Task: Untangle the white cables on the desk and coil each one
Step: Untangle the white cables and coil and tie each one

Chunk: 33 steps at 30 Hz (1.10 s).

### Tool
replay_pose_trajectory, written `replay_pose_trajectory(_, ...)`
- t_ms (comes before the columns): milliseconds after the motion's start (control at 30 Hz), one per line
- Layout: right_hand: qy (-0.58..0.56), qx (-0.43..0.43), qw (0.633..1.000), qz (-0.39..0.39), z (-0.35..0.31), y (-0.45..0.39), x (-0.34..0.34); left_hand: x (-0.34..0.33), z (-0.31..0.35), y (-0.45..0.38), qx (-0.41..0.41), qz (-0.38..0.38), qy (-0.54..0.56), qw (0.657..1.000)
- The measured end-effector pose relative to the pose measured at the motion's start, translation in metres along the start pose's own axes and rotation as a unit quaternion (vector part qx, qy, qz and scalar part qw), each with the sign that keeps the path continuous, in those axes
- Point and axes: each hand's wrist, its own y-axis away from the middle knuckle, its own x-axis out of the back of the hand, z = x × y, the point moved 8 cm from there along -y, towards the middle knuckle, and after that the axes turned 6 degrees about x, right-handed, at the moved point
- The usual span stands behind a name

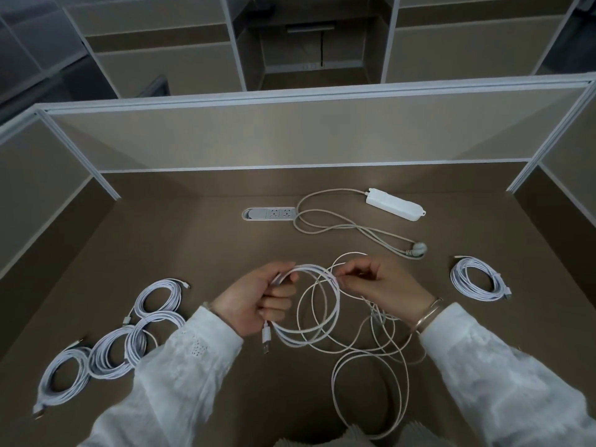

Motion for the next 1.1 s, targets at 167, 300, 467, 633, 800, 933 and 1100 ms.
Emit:
replay_pose_trajectory(167,0.084,0.035,0.995,-0.037,-0.011,-0.004,0.005,-0.002,-0.006,0.005,0.056,-0.043,-0.041,0.997)
replay_pose_trajectory(300,0.116,0.048,0.991,-0.051,-0.017,-0.006,0.002,-0.012,-0.010,0.004,0.078,-0.085,-0.059,0.992)
replay_pose_trajectory(467,0.114,0.043,0.992,-0.035,-0.017,-0.005,0.004,-0.016,-0.012,0.005,0.072,-0.118,-0.056,0.989)
replay_pose_trajectory(633,-0.002,-0.043,0.993,-0.111,-0.009,0.002,-0.018,-0.023,-0.004,0.005,0.035,-0.096,-0.014,0.995)
replay_pose_trajectory(800,0.041,-0.040,0.984,-0.169,0.004,0.002,-0.032,-0.018,0.000,0.000,0.006,-0.065,-0.025,0.998)
replay_pose_trajectory(933,-0.022,-0.033,0.989,-0.140,-0.003,-0.003,-0.020,-0.009,0.006,-0.004,-0.022,-0.032,-0.065,0.997)
replay_pose_trajectory(1100,-0.342,-0.125,0.929,-0.057,-0.001,-0.003,-0.028,-0.021,0.005,-0.007,-0.017,-0.071,0.043,0.996)
